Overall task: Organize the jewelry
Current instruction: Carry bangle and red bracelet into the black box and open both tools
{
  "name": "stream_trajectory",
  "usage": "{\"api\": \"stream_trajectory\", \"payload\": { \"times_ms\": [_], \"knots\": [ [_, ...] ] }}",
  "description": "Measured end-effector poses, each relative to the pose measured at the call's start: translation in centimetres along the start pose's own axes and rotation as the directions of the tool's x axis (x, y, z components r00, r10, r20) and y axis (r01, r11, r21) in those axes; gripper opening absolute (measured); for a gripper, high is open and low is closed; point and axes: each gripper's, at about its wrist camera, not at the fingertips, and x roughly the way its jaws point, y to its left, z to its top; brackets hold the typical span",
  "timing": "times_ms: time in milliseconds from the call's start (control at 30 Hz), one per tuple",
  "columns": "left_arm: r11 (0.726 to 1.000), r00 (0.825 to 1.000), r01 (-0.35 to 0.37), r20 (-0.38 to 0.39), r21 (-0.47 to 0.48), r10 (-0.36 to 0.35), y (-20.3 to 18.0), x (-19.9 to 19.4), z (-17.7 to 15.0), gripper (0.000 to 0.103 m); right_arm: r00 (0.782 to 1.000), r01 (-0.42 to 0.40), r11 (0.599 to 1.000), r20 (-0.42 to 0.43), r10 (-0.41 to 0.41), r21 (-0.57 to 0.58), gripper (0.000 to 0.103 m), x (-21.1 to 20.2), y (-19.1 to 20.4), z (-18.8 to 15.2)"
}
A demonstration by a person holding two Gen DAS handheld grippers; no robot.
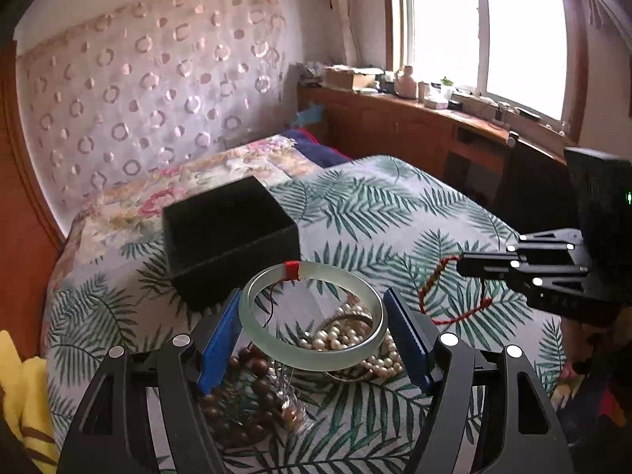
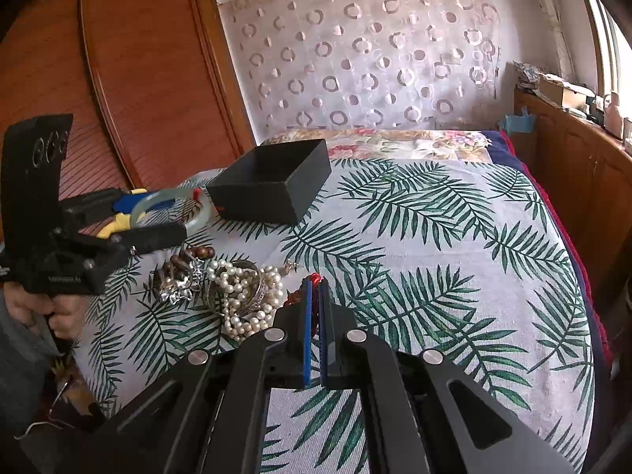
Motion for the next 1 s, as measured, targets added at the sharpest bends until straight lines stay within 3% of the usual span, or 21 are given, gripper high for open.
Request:
{"api": "stream_trajectory", "payload": {
  "times_ms": [267,667,1000],
  "knots": [
    [0.999,0.999,-0.036,0.033,-0.02,0.037,1.4,-0.2,1.7,0.068,1.0,-0.006,0.999,0.029,0.007,-0.035,0.003,0.5,1.2,2.3],
    [0.992,0.996,-0.093,0.01,-0.082,0.094,6.7,3.4,3.2,0.068,0.996,-0.021,0.995,0.082,0.028,-0.095,0.003,3.9,3.2,8.8],
    [0.987,0.994,-0.105,-0.04,-0.122,0.101,9.7,7.7,4.2,0.068,0.999,-0.011,0.992,0.039,0.015,-0.122,0.003,9.0,2.8,12.2]
  ]
}}
